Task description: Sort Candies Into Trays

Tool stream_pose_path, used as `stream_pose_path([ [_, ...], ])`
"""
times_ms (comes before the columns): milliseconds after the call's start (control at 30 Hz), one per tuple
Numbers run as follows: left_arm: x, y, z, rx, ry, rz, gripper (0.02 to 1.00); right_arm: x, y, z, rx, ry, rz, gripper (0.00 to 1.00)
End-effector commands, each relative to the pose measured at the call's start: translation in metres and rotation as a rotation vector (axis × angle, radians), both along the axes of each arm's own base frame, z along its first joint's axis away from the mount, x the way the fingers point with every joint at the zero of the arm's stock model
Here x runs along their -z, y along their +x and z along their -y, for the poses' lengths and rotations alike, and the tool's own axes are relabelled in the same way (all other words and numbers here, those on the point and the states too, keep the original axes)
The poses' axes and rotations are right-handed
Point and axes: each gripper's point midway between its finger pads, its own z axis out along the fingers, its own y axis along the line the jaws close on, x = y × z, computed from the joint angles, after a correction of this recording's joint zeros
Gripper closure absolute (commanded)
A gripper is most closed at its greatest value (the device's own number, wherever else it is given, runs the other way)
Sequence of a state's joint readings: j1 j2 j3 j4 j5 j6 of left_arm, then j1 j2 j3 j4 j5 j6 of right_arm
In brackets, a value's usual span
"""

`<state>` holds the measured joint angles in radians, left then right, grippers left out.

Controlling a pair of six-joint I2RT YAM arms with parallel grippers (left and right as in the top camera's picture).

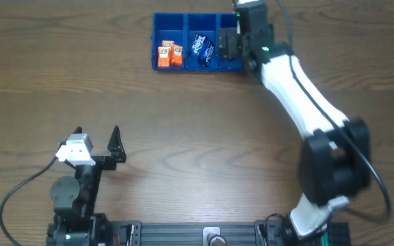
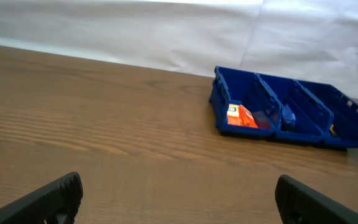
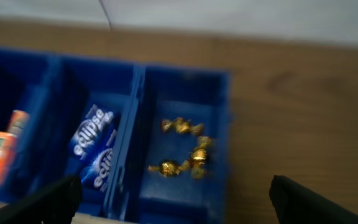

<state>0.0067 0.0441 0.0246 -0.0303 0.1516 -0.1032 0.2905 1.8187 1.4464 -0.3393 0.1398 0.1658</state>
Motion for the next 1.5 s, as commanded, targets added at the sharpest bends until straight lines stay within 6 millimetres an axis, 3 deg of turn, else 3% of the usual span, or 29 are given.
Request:
stream_pose_path([
  [33,0.017,-0.001,0.001,0.008,0.008,-0.049,0.02,-0.072,-0.054,0.055,0.059,-0.015,0.154,0.003],
  [167,0.017,-0.001,0.001,0.008,0.008,-0.049,0.02,-0.081,-0.115,0.09,0.109,0.005,0.229,0.003],
  [267,0.017,-0.001,0.001,0.008,0.008,-0.049,0.02,-0.072,-0.16,0.113,0.12,0.06,0.284,0.003],
  [300,0.017,-0.001,0.001,0.008,0.008,-0.049,0.02,-0.065,-0.186,0.124,0.127,0.089,0.328,0.003],
  [433,0.017,-0.001,0.001,0.008,0.008,-0.049,0.023,-0.043,-0.235,0.131,0.143,0.106,0.427,0.003],
  [533,0.017,-0.001,0.001,0.008,0.008,-0.049,0.02,-0.024,-0.253,0.128,0.144,0.142,0.496,0.003],
  [633,0.017,-0.001,0.001,0.008,0.008,-0.049,0.02,-0.01,-0.262,0.128,0.141,0.145,0.554,0.003],
  [800,0.017,-0.001,0.001,0.008,0.008,-0.049,0.02,-0.004,-0.264,0.125,0.124,0.151,0.591,0.003],
  [1100,0.017,-0.001,0.001,0.008,0.008,-0.049,0.02,-0.02,-0.26,0.118,0.063,0.166,0.778,0.003],
  [1233,0.017,-0.001,0.001,0.008,0.008,-0.049,0.02,-0.016,-0.259,0.118,0.065,0.165,0.762,0.003],
  [1500,0.017,-0.001,0.001,0.008,0.008,-0.049,0.023,0.014,-0.259,0.123,0.103,0.158,0.643,0.003],
])
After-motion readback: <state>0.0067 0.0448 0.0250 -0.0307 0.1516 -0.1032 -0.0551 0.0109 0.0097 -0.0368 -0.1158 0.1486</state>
